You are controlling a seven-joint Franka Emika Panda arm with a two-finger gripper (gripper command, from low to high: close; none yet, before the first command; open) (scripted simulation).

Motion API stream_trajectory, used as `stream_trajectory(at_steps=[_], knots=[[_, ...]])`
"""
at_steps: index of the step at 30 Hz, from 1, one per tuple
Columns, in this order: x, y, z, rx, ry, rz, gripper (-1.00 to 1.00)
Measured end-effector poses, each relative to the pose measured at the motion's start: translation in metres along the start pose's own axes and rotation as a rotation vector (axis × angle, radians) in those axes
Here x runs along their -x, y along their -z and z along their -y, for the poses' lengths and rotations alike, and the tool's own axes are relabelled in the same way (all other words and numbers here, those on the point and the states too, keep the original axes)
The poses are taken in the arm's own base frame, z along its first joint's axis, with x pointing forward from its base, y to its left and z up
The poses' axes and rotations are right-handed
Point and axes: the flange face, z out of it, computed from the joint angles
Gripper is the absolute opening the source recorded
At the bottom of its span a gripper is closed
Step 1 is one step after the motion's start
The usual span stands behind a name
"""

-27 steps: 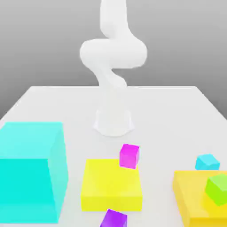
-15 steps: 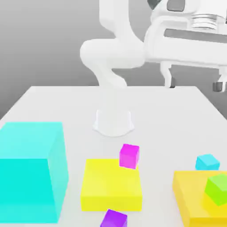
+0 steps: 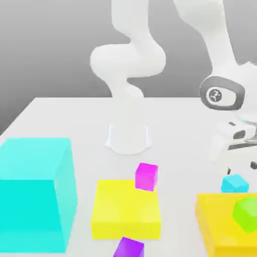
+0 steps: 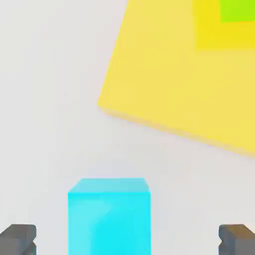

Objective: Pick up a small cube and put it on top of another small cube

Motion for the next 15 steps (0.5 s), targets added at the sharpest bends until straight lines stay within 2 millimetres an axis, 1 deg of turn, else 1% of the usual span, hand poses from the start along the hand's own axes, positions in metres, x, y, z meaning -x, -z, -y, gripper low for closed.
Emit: stream_trajectory(at_steps=[6, 7, 12, 13, 15], knots=[[0.002, -0.046, -0.002, 0.004, 0.001, 0.003, 0.0], [0.002, -0.052, -0.003, 0.006, 0.002, 0.003, -1.0], [0.003, -0.052, -0.002, 0.003, 0.002, 0.003, -1.0], [0.003, -0.055, -0.003, 0.005, 0.003, 0.002, -1.0], [0.002, -0.046, -0.001, 0.002, 0.001, 0.003, -1.0]])
